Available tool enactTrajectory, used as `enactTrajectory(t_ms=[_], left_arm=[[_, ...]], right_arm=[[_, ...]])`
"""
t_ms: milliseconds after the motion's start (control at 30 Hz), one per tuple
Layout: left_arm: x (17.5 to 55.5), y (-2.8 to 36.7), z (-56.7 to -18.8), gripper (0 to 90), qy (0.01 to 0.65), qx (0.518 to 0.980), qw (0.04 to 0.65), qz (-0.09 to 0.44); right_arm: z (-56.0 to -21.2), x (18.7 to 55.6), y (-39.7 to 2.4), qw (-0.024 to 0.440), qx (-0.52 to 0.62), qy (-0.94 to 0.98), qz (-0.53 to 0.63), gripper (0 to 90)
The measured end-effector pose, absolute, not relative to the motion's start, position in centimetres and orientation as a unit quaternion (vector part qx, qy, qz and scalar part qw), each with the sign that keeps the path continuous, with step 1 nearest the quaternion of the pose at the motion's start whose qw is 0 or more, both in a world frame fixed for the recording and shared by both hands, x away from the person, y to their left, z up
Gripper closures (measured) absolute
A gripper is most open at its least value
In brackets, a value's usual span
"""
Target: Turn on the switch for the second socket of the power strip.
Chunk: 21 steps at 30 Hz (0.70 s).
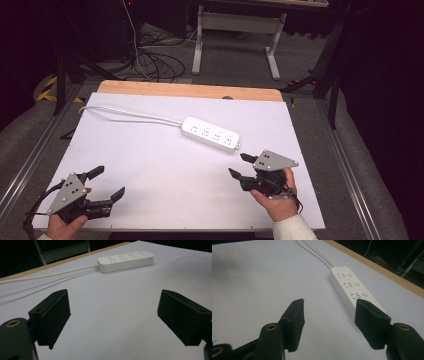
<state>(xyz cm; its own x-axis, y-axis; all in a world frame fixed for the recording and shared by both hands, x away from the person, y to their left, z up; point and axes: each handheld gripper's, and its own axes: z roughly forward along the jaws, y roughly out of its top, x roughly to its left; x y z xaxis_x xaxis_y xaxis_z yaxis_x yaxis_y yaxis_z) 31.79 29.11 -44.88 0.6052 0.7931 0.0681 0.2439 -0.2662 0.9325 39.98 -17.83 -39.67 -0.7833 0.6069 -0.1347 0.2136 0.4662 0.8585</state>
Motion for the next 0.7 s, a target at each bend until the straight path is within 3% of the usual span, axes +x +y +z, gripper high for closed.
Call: enactTrajectory(t_ms=[700], left_arm=[[31.7, 29.2, -44.9, 11.7, 0.347, 0.747, 0.493, 0.280]], right_arm=[[-37.5, 42.7, -16.1, 0.223, 0.239, 0.839, 0.435, 45.2]])
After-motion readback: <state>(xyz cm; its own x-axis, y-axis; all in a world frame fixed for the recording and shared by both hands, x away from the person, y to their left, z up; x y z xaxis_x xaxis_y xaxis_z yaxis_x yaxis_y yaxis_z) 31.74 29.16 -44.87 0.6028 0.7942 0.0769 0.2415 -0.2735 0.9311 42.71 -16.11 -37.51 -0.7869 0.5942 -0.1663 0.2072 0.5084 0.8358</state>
